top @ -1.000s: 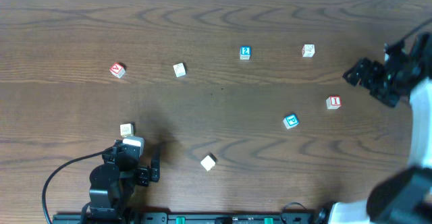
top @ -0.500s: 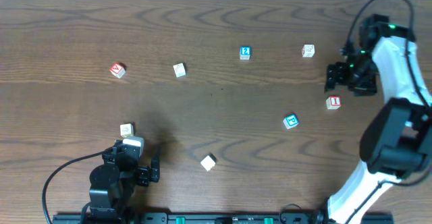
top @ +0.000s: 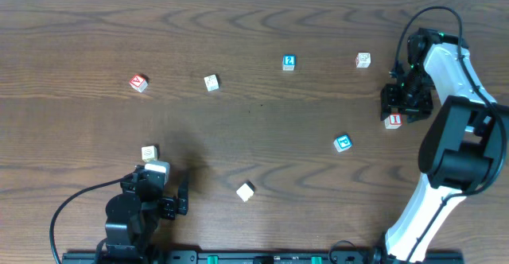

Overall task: Spell out Ai2
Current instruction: 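Move the right gripper to the red-edged 1 block and grasp it, then carry the red 1 block left and set it down mid-table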

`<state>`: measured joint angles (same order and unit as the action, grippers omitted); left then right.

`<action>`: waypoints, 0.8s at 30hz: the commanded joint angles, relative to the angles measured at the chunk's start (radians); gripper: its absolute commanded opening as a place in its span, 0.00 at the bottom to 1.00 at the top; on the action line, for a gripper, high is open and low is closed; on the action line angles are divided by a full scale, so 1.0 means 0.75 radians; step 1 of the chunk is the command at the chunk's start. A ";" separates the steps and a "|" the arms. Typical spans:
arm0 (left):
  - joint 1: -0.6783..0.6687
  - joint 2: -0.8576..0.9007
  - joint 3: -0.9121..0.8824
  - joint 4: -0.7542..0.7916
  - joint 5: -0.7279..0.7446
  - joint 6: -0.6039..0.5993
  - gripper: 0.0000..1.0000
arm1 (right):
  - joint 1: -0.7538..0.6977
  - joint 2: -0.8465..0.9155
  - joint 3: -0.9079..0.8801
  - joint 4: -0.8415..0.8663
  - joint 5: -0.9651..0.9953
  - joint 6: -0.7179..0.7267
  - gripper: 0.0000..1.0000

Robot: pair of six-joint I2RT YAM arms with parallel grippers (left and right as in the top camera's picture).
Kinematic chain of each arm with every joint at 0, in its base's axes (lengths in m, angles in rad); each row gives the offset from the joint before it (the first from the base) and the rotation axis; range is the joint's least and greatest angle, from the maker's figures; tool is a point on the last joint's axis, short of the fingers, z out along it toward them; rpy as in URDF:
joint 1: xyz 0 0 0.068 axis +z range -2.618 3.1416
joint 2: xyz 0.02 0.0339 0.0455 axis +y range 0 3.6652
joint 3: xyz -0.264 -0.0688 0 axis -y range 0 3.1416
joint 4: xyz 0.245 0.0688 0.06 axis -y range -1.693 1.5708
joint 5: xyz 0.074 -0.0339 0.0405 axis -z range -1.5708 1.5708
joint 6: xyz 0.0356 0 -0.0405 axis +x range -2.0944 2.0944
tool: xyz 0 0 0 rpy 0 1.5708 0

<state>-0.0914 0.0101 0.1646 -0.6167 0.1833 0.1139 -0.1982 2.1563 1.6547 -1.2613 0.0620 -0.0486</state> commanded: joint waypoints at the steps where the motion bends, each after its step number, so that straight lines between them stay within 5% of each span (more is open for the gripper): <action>1: 0.009 -0.009 -0.009 0.006 0.006 0.028 0.95 | -0.025 0.013 -0.035 0.022 0.017 -0.013 0.61; 24: 0.009 -0.009 -0.009 0.006 0.006 0.028 0.96 | -0.033 0.052 -0.065 0.128 -0.052 -0.012 0.50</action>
<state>-0.0914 0.0101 0.1646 -0.6167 0.1833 0.1139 -0.2214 2.1731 1.6142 -1.1637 0.0441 -0.0528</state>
